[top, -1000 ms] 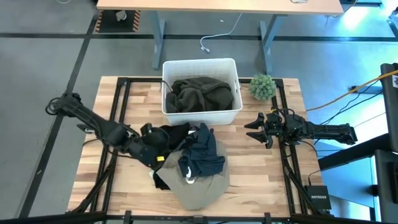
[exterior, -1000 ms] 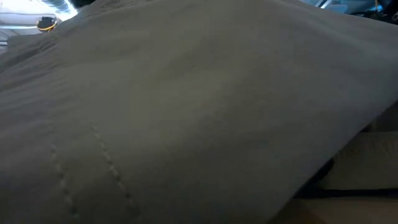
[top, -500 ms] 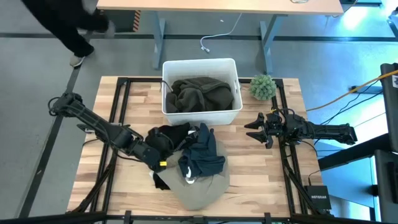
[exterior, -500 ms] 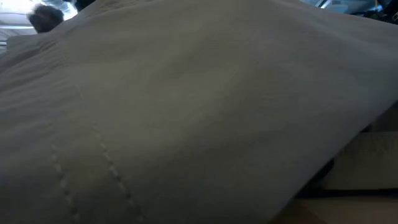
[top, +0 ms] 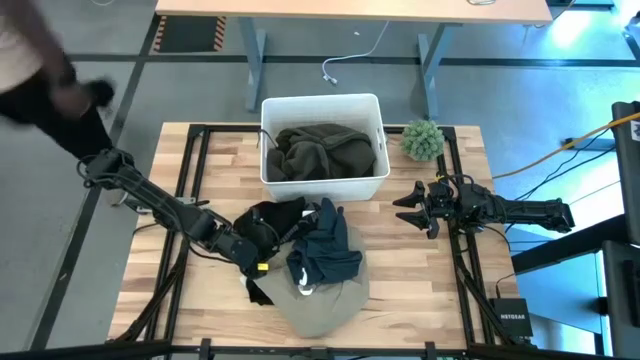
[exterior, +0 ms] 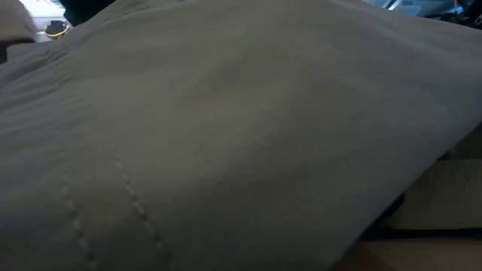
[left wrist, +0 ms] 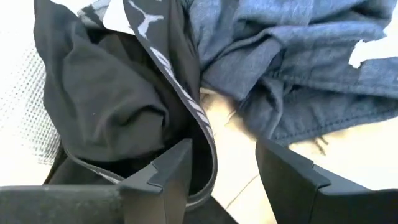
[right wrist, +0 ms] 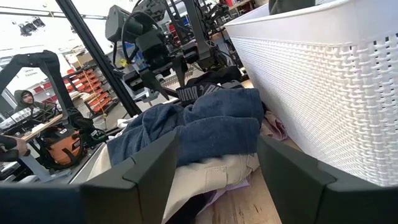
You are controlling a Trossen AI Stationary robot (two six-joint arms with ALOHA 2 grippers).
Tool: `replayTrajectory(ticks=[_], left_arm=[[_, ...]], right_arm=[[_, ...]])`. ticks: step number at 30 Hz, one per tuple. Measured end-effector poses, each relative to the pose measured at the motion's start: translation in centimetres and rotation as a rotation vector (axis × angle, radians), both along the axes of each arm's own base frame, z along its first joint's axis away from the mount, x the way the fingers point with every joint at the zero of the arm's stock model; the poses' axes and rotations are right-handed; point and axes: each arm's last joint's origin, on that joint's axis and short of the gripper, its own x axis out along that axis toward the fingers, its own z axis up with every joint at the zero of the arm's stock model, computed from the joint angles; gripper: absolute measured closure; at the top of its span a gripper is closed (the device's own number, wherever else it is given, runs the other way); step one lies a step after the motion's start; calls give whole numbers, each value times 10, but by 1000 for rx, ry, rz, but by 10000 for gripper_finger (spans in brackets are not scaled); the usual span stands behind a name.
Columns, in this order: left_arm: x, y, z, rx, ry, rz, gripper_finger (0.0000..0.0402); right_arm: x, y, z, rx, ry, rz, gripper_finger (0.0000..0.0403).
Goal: Sort clothes
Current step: Put the black boxers into the white bin
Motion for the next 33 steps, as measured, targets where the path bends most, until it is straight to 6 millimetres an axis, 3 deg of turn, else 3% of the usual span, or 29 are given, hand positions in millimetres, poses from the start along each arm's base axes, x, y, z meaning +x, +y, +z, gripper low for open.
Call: replayTrajectory(ticks=[14,28,33], left_arm=[[8,20,-15,-32,-29,53,239],[16,23,-9,-55,-119,66,391],[20,17,14,-40,-212,4,394]], right_arm=[[0,0,0,0,0,0,166],[0,0,0,0,-1,0,166],[0,0,0,0,0,0,166]])
